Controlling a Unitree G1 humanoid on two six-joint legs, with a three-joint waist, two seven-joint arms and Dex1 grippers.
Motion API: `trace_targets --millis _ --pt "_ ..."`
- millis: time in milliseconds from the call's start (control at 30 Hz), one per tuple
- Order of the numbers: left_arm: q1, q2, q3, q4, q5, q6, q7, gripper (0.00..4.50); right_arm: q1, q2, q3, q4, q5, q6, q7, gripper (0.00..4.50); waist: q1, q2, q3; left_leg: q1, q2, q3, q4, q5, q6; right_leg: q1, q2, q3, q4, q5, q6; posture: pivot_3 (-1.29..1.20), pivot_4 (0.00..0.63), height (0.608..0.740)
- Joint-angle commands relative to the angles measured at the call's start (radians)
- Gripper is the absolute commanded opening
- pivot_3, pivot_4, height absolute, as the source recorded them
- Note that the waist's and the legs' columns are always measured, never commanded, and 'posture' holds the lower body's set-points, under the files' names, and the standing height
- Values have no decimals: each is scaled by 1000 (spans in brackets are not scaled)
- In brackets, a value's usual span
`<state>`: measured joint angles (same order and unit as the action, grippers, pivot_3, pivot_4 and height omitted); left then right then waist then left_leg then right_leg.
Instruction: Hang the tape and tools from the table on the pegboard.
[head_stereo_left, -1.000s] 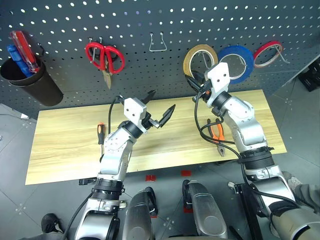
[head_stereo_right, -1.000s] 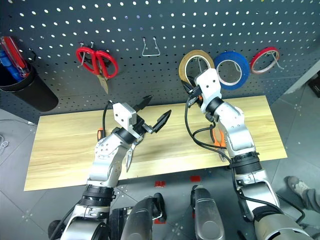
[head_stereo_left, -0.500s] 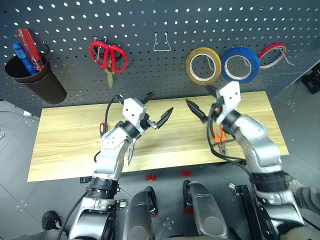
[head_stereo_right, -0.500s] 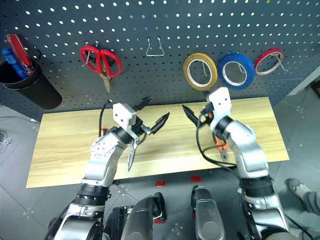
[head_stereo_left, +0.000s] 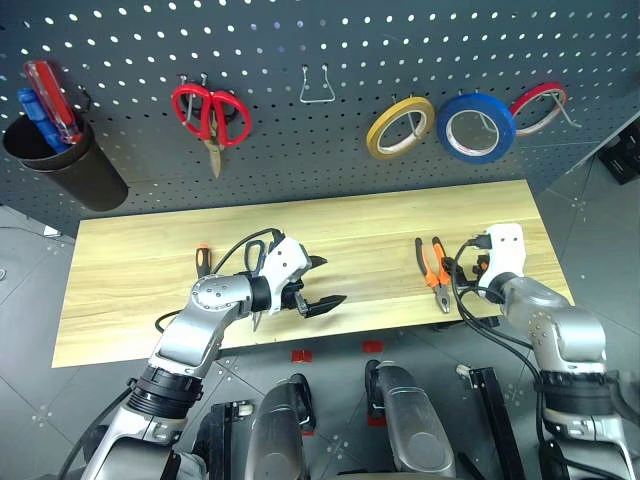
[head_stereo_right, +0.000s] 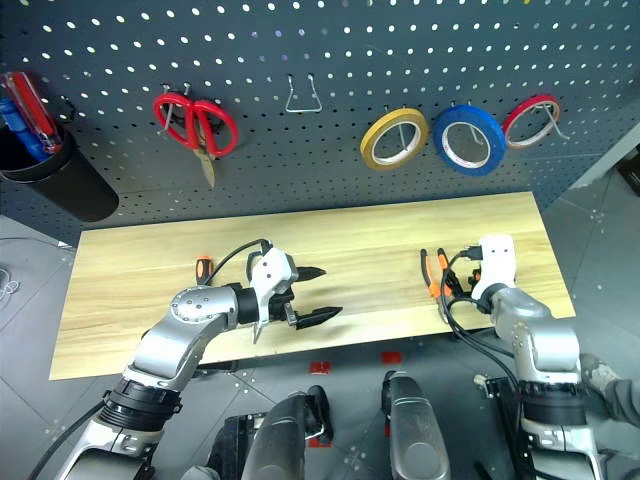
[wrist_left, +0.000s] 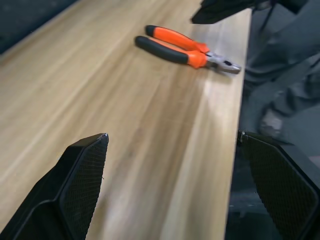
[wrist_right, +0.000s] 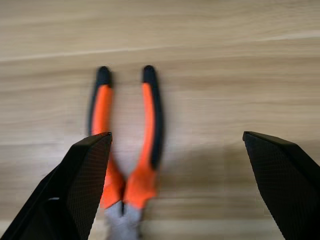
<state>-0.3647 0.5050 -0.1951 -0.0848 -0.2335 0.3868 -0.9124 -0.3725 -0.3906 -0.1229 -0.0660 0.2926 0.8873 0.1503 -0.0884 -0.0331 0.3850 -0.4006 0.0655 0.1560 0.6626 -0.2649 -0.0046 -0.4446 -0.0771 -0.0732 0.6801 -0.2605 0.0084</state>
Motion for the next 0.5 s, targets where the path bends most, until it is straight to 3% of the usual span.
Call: trace_targets --millis 33,500 --pt "6 -9 -2 -37 -2 -10 7 4500 -36 14 18 69 -31 -12 -2 4477 2 0 0 0 0 0 0 0 0 0 0 0 0 0 0 -125 368 740" --pt "36 -6 19 -63 -7 -15 45 4500 -28 55 89 64 -41 89 54 4477 6 0 0 0 -1 0 1 0 0 1 -1 1 0 0 0 -94 376 740"
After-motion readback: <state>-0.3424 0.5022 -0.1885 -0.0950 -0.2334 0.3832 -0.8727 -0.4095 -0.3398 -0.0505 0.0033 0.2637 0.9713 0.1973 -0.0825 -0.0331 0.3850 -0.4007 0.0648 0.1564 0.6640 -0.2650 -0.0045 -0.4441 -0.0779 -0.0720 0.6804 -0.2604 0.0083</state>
